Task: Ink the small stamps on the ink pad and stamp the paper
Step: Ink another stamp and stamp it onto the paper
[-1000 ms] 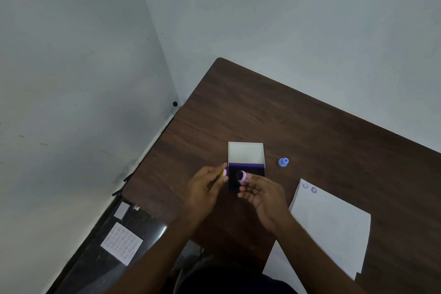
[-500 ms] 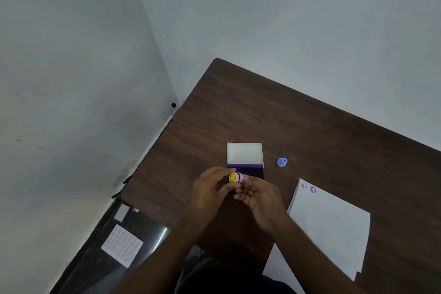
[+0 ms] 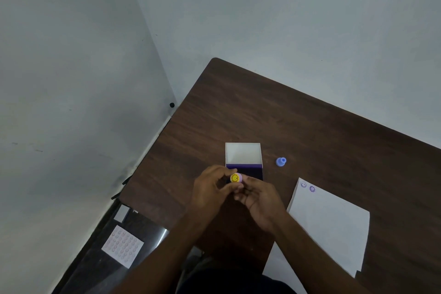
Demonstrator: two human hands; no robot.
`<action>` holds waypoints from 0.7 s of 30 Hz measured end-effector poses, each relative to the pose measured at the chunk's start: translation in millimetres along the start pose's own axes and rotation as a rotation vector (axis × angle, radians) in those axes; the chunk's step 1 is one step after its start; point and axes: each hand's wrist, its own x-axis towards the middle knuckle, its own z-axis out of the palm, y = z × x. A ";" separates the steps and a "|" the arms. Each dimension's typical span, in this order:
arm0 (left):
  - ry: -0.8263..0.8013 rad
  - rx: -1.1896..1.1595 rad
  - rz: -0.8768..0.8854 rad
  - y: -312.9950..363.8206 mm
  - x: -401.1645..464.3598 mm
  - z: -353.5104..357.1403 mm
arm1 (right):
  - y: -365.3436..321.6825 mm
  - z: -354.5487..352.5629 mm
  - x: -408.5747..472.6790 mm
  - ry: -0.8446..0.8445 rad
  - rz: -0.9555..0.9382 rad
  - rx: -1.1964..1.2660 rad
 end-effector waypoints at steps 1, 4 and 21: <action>-0.010 -0.009 0.000 -0.2 0.3 0.0 | -0.3 -1.4 -0.1 -0.009 -0.001 0.003; -0.040 -0.035 -0.012 -1.3 0.7 -0.2 | -3.7 -6.0 -0.3 -0.021 0.010 -0.009; -0.036 -0.098 -0.106 5.5 5.7 6.7 | -9.7 -20.3 5.4 0.062 0.029 0.063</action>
